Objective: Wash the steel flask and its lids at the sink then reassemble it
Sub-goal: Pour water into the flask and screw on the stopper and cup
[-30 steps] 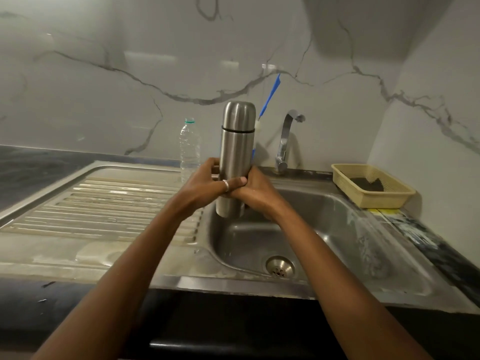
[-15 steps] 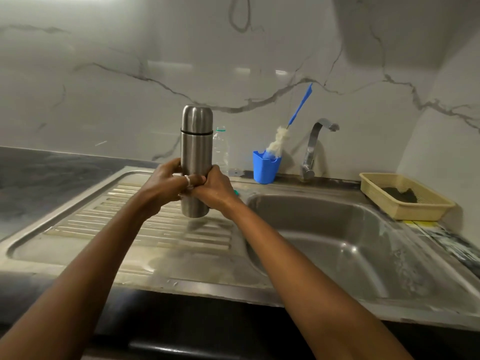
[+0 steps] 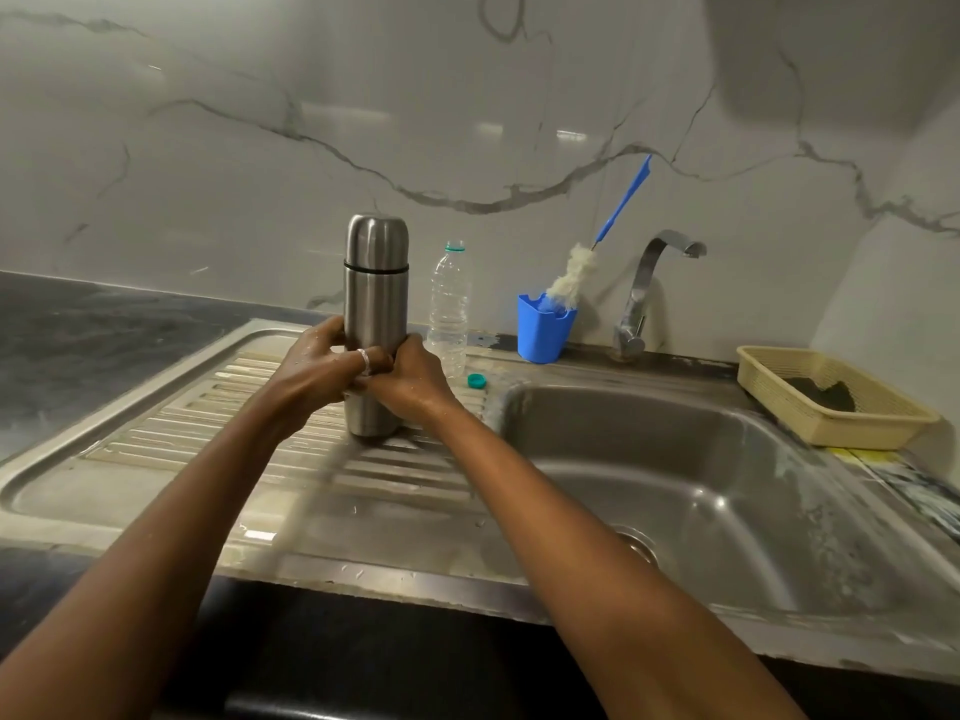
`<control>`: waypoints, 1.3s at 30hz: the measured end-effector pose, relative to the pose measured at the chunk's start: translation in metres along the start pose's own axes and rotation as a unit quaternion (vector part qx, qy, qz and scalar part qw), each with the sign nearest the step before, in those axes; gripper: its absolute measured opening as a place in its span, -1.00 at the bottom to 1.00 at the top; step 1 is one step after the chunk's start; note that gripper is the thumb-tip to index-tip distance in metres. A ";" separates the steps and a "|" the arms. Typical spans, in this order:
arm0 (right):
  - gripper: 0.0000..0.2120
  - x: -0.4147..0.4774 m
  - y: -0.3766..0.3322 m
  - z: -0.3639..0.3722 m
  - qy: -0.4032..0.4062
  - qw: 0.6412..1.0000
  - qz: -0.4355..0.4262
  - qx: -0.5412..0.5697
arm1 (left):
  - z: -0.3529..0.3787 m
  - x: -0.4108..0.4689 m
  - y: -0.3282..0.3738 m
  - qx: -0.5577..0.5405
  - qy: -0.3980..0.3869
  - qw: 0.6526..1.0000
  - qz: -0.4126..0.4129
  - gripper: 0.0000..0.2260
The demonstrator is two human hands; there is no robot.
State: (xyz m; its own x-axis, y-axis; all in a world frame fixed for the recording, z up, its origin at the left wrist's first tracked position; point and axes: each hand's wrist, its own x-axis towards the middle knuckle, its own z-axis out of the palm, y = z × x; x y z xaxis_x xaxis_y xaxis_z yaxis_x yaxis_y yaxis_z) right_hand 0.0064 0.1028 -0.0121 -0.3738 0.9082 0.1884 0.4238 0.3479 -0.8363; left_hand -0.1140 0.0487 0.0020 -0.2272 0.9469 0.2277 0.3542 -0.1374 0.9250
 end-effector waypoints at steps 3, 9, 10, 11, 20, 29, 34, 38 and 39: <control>-0.28 -0.001 0.001 0.002 -0.004 1.000 0.002 0.001 | 0.001 0.002 -0.004 -0.004 0.005 1.000 0.000 -0.60; -0.32 -0.003 0.000 0.004 -0.008 1.000 0.000 -0.021 | 0.006 -0.004 -0.005 -0.023 0.023 0.999 -0.006 -0.46; -0.32 -0.004 0.000 0.004 -0.010 1.000 0.000 -0.022 | 0.008 -0.007 -0.005 -0.024 0.025 0.999 -0.007 -0.42; -0.33 -0.005 0.001 0.004 -0.013 1.000 0.001 -0.023 | 0.009 -0.008 -0.005 -0.023 0.026 0.999 -0.006 -0.39; -0.27 -0.023 0.011 -0.029 -0.055 0.997 0.021 -0.059 | 0.034 -0.026 -0.015 0.097 0.190 0.976 -0.047 -0.15; -0.66 -0.047 0.032 -0.093 -0.004 0.997 0.023 -0.079 | 0.095 -0.066 0.013 0.271 0.302 0.908 0.103 -0.65; -0.91 -0.034 0.049 -0.115 0.030 0.992 0.022 -0.118 | 0.123 -0.045 0.033 0.226 0.206 0.936 0.176 -0.69; -0.90 0.000 0.068 -0.120 0.032 0.985 0.029 -0.165 | 0.134 0.001 0.044 0.188 0.191 0.951 0.155 -0.60; -0.90 0.010 0.074 -0.119 0.030 0.983 0.027 -0.181 | 0.136 0.014 0.046 0.180 0.198 0.952 0.148 -0.58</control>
State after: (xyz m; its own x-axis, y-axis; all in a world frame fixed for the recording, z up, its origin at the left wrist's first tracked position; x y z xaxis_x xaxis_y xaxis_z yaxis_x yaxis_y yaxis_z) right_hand 0.1323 0.1654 -0.0106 -0.2972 0.9362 0.1877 0.7119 0.3483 -0.6099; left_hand 0.0225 0.0954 0.0061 -0.3678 0.6890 0.6245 0.7275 -0.2051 0.6547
